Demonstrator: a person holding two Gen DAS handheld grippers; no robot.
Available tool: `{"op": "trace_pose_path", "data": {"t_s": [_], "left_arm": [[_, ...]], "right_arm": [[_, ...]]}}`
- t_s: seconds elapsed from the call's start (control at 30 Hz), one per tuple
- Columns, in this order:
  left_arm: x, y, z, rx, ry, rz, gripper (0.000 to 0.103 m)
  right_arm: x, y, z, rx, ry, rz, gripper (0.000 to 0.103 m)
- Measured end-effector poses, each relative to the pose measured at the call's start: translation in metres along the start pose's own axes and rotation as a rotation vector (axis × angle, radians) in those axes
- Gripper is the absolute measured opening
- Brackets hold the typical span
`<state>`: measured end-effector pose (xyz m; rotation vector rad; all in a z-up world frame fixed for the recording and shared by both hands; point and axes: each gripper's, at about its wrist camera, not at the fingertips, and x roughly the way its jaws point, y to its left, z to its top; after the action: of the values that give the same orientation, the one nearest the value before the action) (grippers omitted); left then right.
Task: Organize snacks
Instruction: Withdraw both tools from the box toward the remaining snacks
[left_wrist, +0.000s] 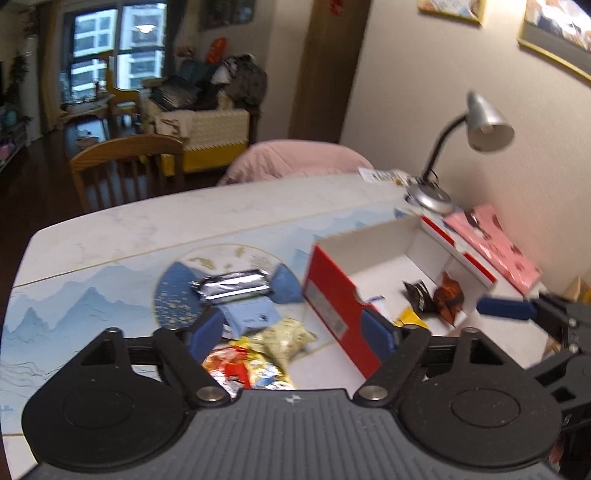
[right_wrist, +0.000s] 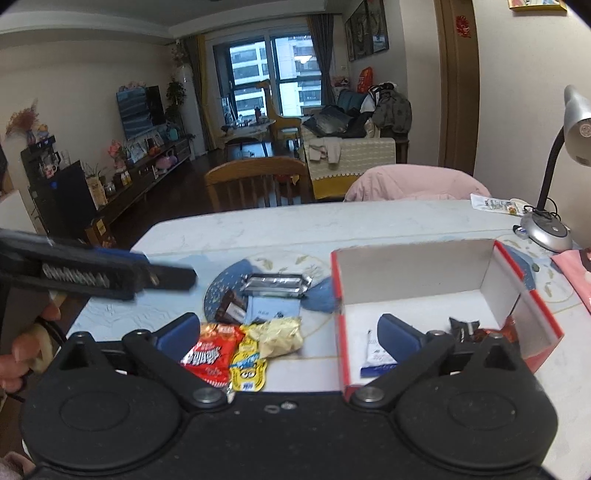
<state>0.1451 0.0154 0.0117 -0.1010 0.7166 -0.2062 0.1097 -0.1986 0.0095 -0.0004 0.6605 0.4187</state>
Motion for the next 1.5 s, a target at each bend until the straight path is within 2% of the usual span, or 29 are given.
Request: {"op": "trace_pose_path", "data": {"t_s": [0.13,0.33,0.57,0.83,0.93,1.27,1.4,1.5], "left_arm": [[0.0,0.03,-0.008,-0.053,0.006,0.032,0.084],[0.014,0.07,-0.025,-0.111,0.08,0.087,0.084],[0.045,0.087,-0.039,-0.132,0.185,0.121,0.084],[0.088,0.089,-0.035,-0.177,0.305,0.144,0.084],[0.109,0.085,-0.031,-0.177,0.357,0.195,0.084],[0.168,0.072,-0.031,-0.153,0.518,0.247,0.084],[0.179,0.069,-0.028,-0.174,0.547,0.23,0.084],[0.187,0.067,-0.028,-0.161,0.563,0.251,0.084]], "right_arm": [[0.01,0.011,-0.013,0.007,0.051,0.028,0.103],[0.029,0.03,-0.036,-0.031,0.131,0.035,0.103],[0.063,0.033,-0.061,-0.032,0.237,-0.001,0.102],[0.095,0.027,-0.082,0.02,0.297,-0.021,0.085],[0.106,0.031,-0.086,0.013,0.314,-0.031,0.08],[0.121,0.023,-0.086,0.025,0.336,-0.049,0.075],[0.123,0.021,-0.086,0.033,0.341,-0.042,0.074],[0.124,0.021,-0.086,0.034,0.343,-0.038,0.074]]}}
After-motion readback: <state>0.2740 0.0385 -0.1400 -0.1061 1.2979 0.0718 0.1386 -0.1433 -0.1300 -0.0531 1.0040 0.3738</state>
